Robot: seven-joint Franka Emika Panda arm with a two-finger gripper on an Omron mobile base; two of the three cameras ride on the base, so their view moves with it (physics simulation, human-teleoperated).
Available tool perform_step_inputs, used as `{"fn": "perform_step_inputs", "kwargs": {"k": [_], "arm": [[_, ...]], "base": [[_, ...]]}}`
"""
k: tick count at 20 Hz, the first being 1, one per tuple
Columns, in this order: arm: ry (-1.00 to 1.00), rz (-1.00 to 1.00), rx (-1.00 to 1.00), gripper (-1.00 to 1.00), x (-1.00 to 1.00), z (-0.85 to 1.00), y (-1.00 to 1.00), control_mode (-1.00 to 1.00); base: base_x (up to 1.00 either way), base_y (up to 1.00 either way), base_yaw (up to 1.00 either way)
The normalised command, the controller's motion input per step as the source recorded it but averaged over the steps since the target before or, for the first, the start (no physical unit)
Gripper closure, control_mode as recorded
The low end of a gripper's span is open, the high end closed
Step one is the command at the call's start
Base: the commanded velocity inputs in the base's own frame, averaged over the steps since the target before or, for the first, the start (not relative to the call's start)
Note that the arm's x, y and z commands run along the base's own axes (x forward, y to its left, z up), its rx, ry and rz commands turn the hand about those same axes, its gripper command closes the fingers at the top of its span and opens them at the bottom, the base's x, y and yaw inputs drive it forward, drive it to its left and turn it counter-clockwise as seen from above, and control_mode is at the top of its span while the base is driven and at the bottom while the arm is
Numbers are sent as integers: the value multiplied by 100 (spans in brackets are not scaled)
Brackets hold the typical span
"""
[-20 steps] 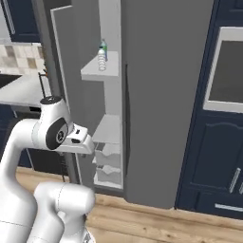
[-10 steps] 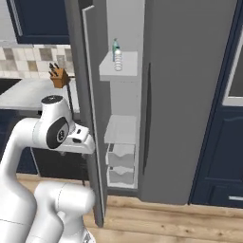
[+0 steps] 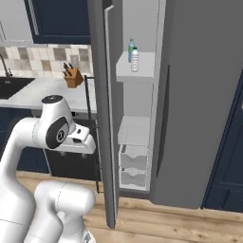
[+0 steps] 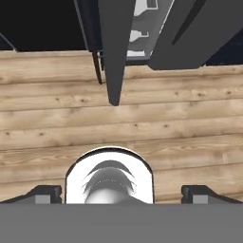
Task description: Take the bottled waters from the counter and place them in the freezer to freeze. Close the freezer door after placing the bottles.
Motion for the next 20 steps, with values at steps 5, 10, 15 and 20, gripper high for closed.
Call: {"fn": "perform_step_inputs", "kwargs": {"k": [5, 10, 15, 20], "arm": [[0, 0, 0, -100, 0, 0, 0, 100], [0, 0, 0, -100, 0, 0, 0, 100], [0, 0, 0, -100, 0, 0, 0, 100], [0, 0, 0, -100, 0, 0, 0, 100]], "base": [[14, -50, 9], [2, -27, 3], [17, 5, 2], [42, 16, 7]]}}
